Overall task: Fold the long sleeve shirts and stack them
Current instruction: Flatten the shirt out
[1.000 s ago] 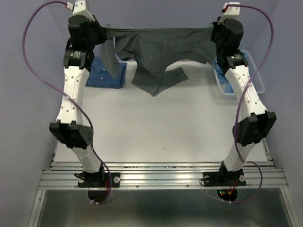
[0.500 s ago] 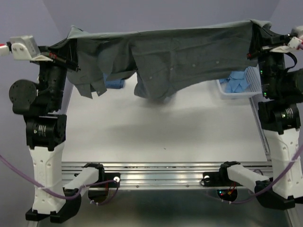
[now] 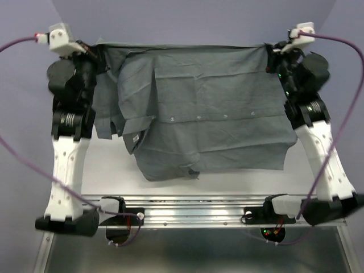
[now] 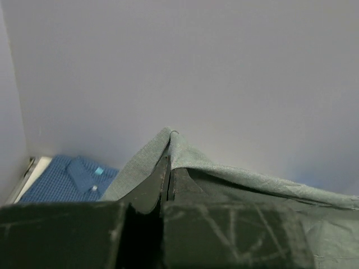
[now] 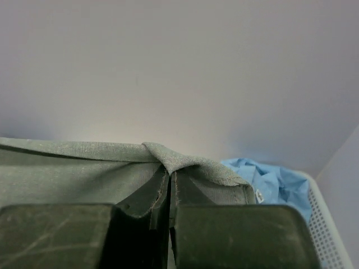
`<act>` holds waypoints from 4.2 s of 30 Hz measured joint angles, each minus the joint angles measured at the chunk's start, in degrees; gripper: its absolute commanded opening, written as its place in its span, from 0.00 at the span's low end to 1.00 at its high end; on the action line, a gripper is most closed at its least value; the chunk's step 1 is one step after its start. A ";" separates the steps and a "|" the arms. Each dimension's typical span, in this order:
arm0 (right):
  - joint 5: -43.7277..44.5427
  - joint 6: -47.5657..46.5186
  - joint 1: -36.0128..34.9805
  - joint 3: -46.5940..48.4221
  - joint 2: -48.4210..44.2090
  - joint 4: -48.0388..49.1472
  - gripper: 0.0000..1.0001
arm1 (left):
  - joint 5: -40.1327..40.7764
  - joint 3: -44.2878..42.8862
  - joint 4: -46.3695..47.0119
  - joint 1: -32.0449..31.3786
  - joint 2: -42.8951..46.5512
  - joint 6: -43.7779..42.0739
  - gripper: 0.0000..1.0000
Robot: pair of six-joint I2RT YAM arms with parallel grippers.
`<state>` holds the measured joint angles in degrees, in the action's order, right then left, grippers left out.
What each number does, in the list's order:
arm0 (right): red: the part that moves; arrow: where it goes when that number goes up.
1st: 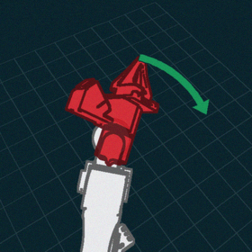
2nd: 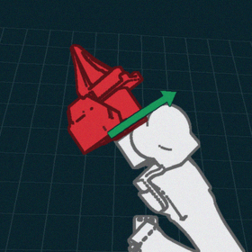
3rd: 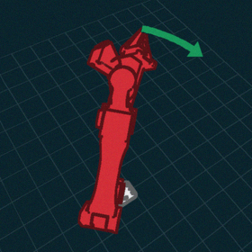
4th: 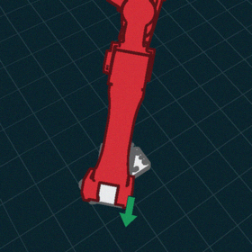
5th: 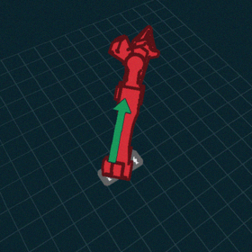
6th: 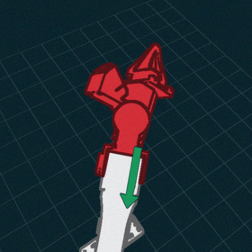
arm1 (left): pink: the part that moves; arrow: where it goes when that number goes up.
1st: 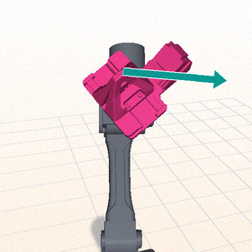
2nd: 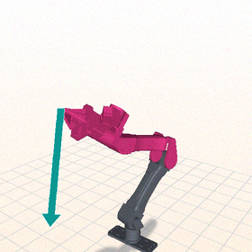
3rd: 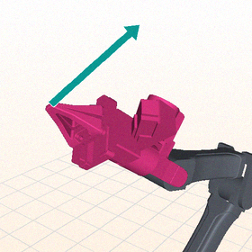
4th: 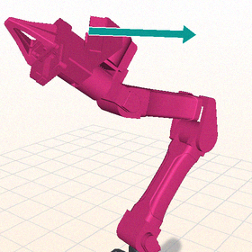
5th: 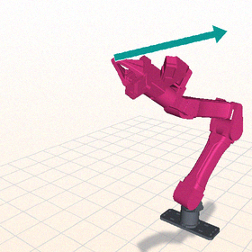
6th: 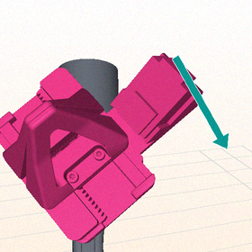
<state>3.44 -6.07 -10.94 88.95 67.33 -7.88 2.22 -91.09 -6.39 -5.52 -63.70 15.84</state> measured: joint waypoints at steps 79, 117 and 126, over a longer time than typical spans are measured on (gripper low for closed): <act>-8.13 23.89 -0.09 -23.80 28.39 -6.34 1.00 | 2.10 -20.72 -21.77 -9.81 -49.42 -7.45 0.99; -2.47 25.59 -0.09 -26.16 37.24 -0.17 1.00 | 13.64 -43.63 -9.18 -16.79 -87.10 -33.48 0.72; 1.33 30.45 -0.26 -30.71 33.77 -0.20 1.00 | 19.28 -44.00 -13.62 -15.69 -87.32 -32.00 0.61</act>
<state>4.78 24.38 -11.20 58.24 101.10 -8.08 21.50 -135.09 -20.01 -21.21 -151.02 -16.16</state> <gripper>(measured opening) 0.998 0.664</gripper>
